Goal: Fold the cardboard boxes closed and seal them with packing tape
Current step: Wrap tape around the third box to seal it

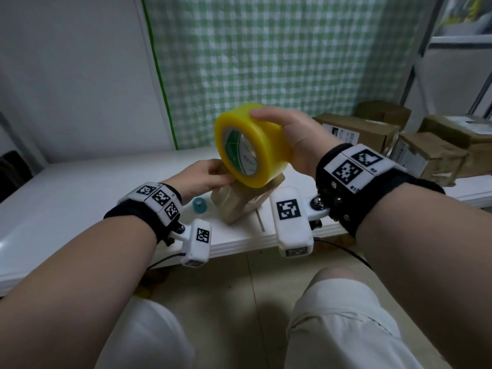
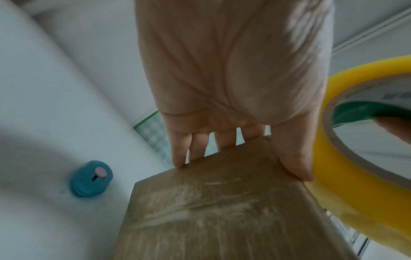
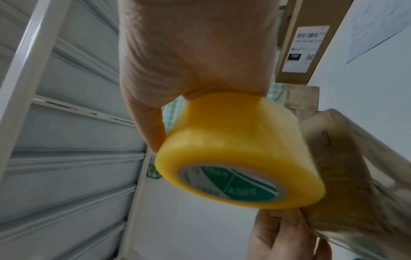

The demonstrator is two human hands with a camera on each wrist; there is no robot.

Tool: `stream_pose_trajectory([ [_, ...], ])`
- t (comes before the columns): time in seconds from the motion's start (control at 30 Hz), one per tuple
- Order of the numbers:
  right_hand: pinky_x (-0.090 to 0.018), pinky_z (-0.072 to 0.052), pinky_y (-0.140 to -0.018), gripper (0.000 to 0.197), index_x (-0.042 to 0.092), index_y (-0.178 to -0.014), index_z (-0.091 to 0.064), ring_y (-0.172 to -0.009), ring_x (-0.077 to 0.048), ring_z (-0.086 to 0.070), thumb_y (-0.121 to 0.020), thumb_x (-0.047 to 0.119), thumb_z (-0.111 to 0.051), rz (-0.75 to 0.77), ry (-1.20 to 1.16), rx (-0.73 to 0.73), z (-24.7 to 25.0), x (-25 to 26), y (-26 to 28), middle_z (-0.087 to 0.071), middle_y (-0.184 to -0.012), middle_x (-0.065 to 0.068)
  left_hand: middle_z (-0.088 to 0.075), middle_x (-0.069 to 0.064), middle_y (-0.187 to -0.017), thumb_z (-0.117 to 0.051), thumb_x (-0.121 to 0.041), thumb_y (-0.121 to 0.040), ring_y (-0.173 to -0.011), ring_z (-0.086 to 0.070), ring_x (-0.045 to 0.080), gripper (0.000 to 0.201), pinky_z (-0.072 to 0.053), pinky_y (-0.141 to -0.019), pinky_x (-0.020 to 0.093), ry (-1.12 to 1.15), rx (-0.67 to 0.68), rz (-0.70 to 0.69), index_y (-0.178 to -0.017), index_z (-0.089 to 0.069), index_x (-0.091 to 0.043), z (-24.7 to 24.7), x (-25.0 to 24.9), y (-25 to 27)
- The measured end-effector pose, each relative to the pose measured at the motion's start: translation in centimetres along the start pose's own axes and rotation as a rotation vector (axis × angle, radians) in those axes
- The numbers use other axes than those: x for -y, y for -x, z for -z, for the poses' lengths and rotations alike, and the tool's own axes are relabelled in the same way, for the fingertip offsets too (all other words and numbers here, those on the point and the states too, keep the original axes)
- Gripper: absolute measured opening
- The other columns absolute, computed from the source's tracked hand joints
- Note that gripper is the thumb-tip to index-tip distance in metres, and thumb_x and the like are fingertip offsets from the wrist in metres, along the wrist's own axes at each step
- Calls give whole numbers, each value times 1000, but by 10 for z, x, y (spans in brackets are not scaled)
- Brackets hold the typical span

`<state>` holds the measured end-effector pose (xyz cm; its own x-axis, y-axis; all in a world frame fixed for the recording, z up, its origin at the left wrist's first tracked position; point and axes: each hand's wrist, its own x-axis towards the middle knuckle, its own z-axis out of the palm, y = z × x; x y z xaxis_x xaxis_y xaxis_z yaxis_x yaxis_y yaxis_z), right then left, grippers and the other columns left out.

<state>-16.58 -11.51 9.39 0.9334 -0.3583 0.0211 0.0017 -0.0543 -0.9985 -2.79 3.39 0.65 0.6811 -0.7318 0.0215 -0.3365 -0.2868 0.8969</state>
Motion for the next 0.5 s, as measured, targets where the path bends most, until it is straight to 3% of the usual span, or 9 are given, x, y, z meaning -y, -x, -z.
stream_pose_trajectory([
  [0.13,-48,-50,-93,64,12,-126,-57,-103,-28,-63,-75,47,-73,-4,28,-37,-18,6,-14,-64,-117,-9,-65,8,-106,-60,-15,-91,-93,-58,19,27,-49,-81,30,2,-220,-5,-117,-60,-17,3,8,3],
  [0.23,-47,-53,-90,62,6,-125,-56,-97,-28,-65,-79,45,-71,-14,13,-39,-27,3,-24,-66,-112,-12,-59,1,-124,-69,-18,-81,-112,-56,17,60,-48,-93,31,-16,-236,-14,-136,-46,-16,2,16,5],
  [0.3,-48,-52,-91,67,7,-126,-55,-99,-30,-65,-78,51,-70,-15,47,-44,-37,2,-29,-65,-114,-12,-52,-9,-124,-80,-19,-72,-114,-49,7,80,-42,-91,16,-58,-182,-25,-139,-36,-17,-3,19,5],
  [0.37,-47,-49,-95,72,9,-127,-54,-103,-29,-61,-78,59,-66,-25,87,-62,-46,1,-33,-62,-118,-9,-47,-14,-116,-84,-19,-68,-105,-45,1,88,-35,-76,2,-126,-221,-38,-139,-32,-18,-9,21,1],
  [0.43,-46,-46,-98,74,10,-130,-51,-107,-29,-58,-79,63,-60,-38,109,-74,-53,1,-37,-59,-123,-9,-47,-12,-114,-85,-25,-66,-104,-46,3,92,-38,-78,6,-165,-305,-48,-140,-31,-15,-13,22,-4],
  [0.5,-47,-44,-100,74,11,-132,-50,-110,-28,-56,-81,65,-56,-43,128,-74,-55,1,-39,-57,-126,-9,-49,-10,-113,-86,-31,-64,-105,-49,7,94,-44,-87,20,-179,-359,-46,-140,-32,-14,-13,27,-7],
])
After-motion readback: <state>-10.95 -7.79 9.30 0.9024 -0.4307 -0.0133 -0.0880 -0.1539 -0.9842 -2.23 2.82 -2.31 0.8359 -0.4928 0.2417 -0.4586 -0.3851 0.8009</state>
